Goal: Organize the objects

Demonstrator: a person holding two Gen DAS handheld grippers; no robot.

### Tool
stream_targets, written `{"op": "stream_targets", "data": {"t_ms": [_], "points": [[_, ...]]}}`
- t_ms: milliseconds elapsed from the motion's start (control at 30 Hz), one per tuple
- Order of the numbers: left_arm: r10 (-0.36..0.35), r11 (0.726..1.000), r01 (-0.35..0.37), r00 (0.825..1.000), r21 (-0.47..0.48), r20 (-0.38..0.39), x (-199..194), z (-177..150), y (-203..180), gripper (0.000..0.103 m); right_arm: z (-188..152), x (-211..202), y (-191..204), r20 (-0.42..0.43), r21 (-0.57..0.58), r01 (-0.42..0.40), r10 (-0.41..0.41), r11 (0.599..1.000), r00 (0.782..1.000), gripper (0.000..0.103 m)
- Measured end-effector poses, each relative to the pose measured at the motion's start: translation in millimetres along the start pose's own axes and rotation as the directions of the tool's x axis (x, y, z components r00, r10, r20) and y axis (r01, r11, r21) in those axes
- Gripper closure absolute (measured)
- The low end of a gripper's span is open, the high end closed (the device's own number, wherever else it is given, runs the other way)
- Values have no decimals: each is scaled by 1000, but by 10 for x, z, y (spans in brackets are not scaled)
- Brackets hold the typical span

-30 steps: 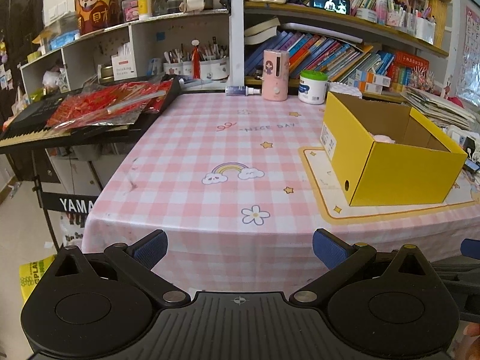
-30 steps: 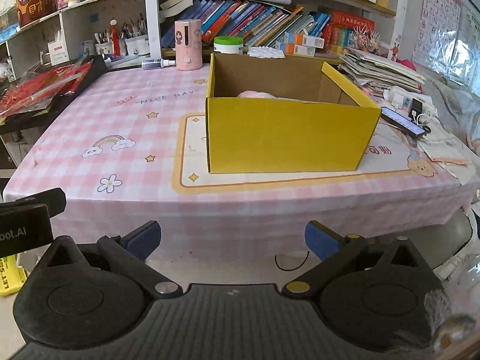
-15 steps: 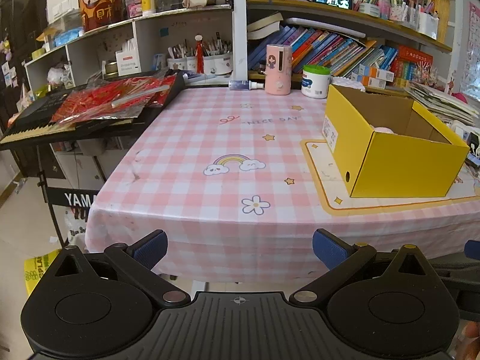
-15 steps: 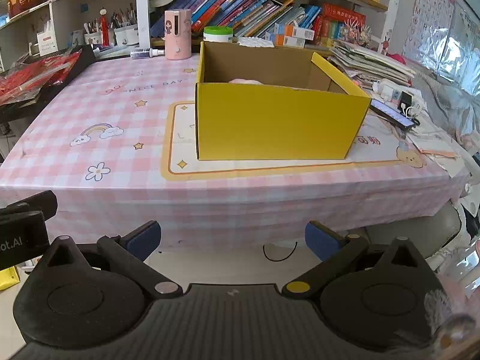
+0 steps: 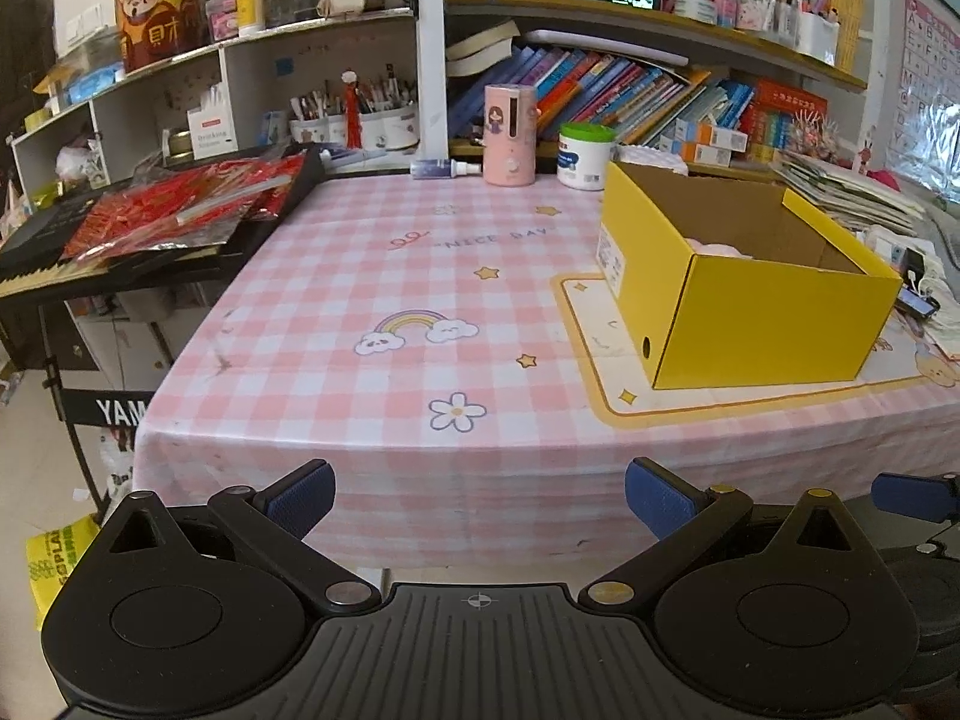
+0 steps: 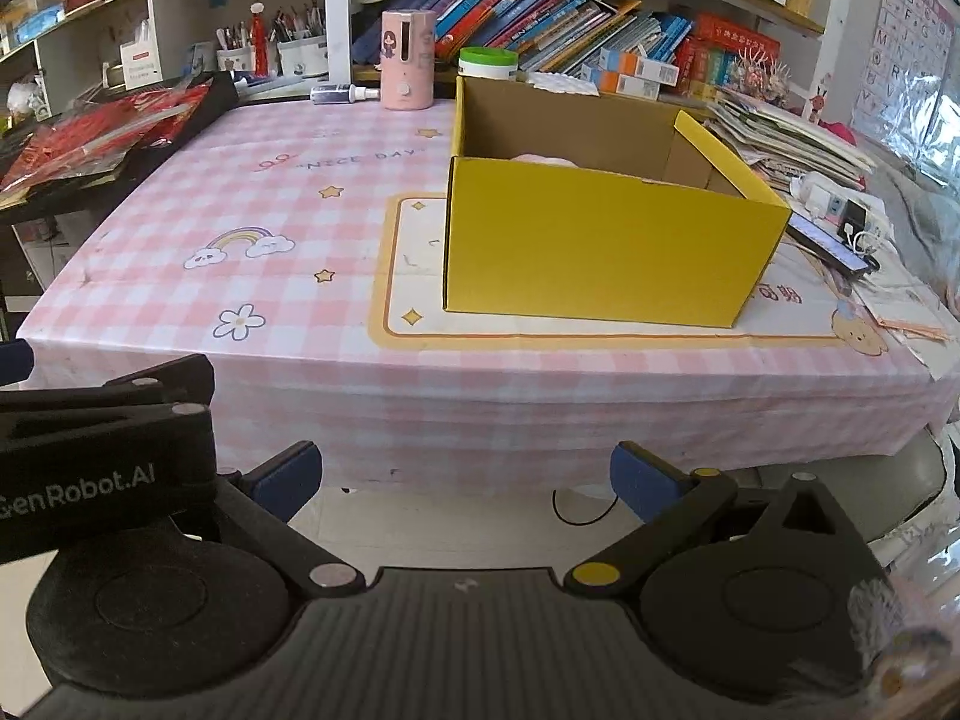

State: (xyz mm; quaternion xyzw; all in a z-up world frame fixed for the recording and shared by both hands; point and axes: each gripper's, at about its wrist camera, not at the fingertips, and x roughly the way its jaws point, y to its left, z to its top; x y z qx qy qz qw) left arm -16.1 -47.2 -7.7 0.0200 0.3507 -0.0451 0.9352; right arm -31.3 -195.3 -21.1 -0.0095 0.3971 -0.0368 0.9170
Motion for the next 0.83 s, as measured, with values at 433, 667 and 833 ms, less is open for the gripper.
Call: {"op": "stream_targets", "data": {"t_ms": [433, 667, 833], "points": [[4, 1000, -4, 1000, -8, -10, 50, 11, -11, 0, 25, 67, -13, -18, 6, -10, 10, 1000, 1000, 0], [0, 1000, 0, 1000, -5, -18, 81, 1, -14, 0, 18, 113, -13, -35, 5, -12, 13, 1000, 999, 0], [11, 1000, -11, 1000, -2, -20, 89, 6, -15, 0, 20, 132, -5, -38, 4, -15, 15, 1000, 999, 0]]}}
